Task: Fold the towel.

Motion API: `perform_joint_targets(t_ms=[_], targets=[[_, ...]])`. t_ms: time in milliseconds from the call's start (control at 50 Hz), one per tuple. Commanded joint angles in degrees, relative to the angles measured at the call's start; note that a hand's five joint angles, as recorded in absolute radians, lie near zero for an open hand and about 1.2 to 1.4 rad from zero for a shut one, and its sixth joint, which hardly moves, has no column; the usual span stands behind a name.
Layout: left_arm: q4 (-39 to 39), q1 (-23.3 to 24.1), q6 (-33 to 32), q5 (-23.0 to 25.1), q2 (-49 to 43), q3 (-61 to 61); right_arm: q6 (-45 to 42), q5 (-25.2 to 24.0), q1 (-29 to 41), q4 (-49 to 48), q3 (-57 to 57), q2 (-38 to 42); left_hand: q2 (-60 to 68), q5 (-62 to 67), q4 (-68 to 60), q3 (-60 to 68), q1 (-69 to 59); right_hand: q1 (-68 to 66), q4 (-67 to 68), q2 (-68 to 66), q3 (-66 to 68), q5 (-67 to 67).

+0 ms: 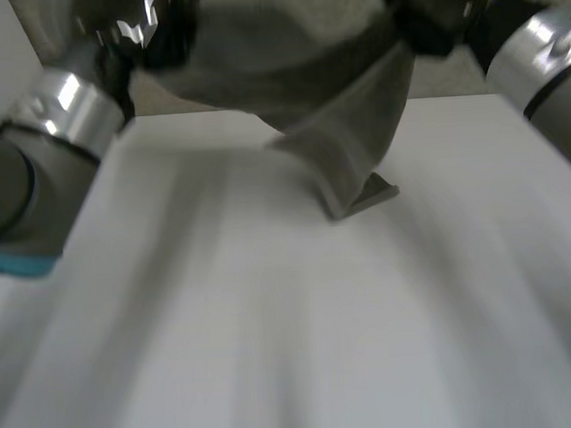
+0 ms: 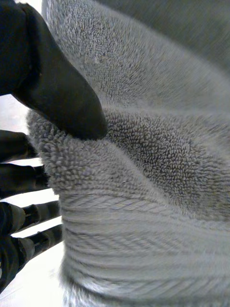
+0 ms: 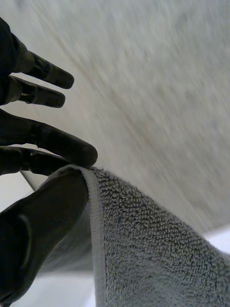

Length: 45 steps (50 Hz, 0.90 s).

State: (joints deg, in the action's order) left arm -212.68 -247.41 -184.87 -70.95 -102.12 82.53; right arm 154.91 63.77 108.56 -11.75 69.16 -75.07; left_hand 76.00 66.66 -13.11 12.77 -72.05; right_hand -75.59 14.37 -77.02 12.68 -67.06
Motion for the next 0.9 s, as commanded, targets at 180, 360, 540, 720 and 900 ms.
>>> perform_joint_targets(t_ms=[180,360,540,720,900], targets=[[4.7,-2.8,-9.7,-0.1,-6.4,20.6,-4.7,-5.1,-2.3,1.4,20.9,2.6,4.0,3.3,3.1,-2.8,-8.0,-4.4,-4.4,-3.0,-2.7,-2.9],[8.9,-2.5,-9.8,-0.7,-6.3,21.7,0.2,2.6,-1.6,1.3,24.5,3.3,4.0,3.3,3.1,-2.8,-8.0,1.9,-4.4,3.4,-2.7,3.4],[9.6,-3.7,-9.4,-0.7,-4.4,22.3,10.5,11.0,-1.8,0.2,24.2,6.1,4.0,3.3,3.1,-2.8,-8.0,29.5,-4.4,30.9,-2.7,30.9],[10.7,-4.0,-9.0,-0.7,-2.8,23.0,17.7,15.1,-2.2,0.2,23.7,9.8,4.0,3.3,3.1,-2.8,-8.0,40.4,-4.4,41.9,-2.7,41.9],[11.7,-3.5,-7.9,-0.7,-2.4,23.0,20.6,15.5,-1.8,2.1,25.7,6.7,4.0,3.3,3.1,-2.8,-8.0,52.9,-4.4,54.3,-2.7,54.4]])
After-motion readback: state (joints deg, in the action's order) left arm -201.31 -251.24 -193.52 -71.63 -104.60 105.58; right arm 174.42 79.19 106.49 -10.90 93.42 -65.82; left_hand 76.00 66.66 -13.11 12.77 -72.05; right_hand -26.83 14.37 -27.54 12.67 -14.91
